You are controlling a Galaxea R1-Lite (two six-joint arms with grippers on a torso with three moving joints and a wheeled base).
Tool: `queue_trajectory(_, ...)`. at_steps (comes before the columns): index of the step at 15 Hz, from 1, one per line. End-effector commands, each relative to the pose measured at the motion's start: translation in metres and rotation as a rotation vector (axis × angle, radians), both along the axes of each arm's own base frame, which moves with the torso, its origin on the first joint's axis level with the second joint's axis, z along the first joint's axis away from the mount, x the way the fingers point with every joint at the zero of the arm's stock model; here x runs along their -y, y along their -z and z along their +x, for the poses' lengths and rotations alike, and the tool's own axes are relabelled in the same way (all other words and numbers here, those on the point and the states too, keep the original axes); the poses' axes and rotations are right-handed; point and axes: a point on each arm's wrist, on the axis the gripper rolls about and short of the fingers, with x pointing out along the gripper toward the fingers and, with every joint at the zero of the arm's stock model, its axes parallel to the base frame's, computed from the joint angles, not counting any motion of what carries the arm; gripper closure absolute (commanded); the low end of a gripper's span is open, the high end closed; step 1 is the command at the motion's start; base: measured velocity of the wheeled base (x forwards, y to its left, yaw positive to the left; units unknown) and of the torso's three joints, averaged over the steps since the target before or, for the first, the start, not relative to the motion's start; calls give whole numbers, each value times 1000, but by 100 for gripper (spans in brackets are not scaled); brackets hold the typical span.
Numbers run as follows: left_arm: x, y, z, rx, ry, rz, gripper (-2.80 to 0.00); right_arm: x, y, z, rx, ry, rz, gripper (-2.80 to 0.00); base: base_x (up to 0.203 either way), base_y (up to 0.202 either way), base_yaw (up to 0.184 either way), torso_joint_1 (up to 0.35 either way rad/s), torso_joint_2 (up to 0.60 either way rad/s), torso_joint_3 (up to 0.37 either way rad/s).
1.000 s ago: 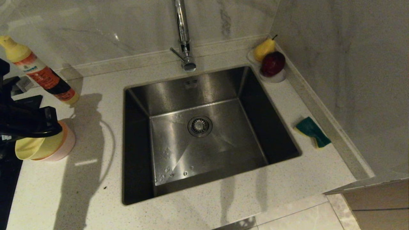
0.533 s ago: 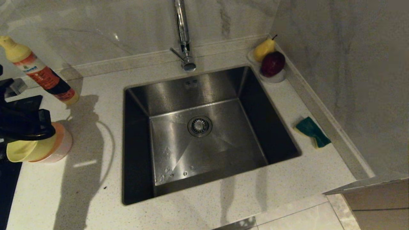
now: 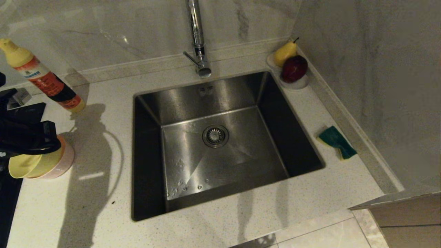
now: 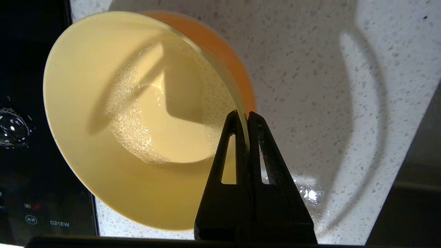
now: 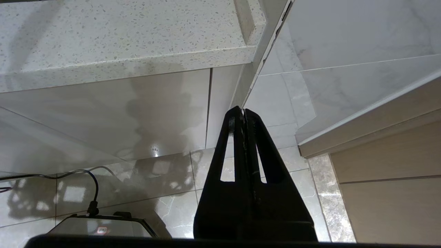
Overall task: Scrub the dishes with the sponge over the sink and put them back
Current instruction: Place the bowl on the bowl
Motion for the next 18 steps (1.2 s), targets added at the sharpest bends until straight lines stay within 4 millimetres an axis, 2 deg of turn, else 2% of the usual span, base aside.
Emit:
queue_trajectory(1, 0, -1, 0, 6, -1, 3, 0, 0, 0, 0, 0, 0, -1, 0, 0, 0, 0, 0, 0, 0)
queue_trajectory(2, 0, -1, 0, 4, -2, 2, 0, 0, 0, 0, 0, 0, -1, 0, 0, 0, 0, 0, 0, 0)
queue_trajectory(3, -1, 0, 0, 0, -2, 1, -280, 0, 0, 0, 0, 0, -1, 0, 0, 0, 0, 0, 0, 0)
queue_trajectory(8, 0, -4, 0, 17, -4, 0, -280, 0, 0, 0, 0, 0, -1, 0, 0, 0, 0, 0, 0, 0)
queue_trajectory(11, 0, -28, 0, 109, -18, -1, -280, 0, 0, 0, 0, 0, -1, 0, 0, 0, 0, 0, 0, 0)
queue_trajectory(13, 3, -54, -10, 202, -50, -21, -280, 0, 0, 0, 0, -1, -1, 0, 0, 0, 0, 0, 0, 0)
queue_trajectory(14, 5, -59, -17, 220, -54, -20, -280, 0, 0, 0, 0, 0, -1, 0, 0, 0, 0, 0, 0, 0)
queue_trajectory(15, 7, -62, -23, 220, -57, -23, 0, 0, 0, 0, 0, -2, -1, 0, 0, 0, 0, 0, 0, 0)
queue_trajectory(18, 11, -64, -44, 189, -124, -71, 0, 0, 0, 0, 0, 0, -1, 0, 0, 0, 0, 0, 0, 0)
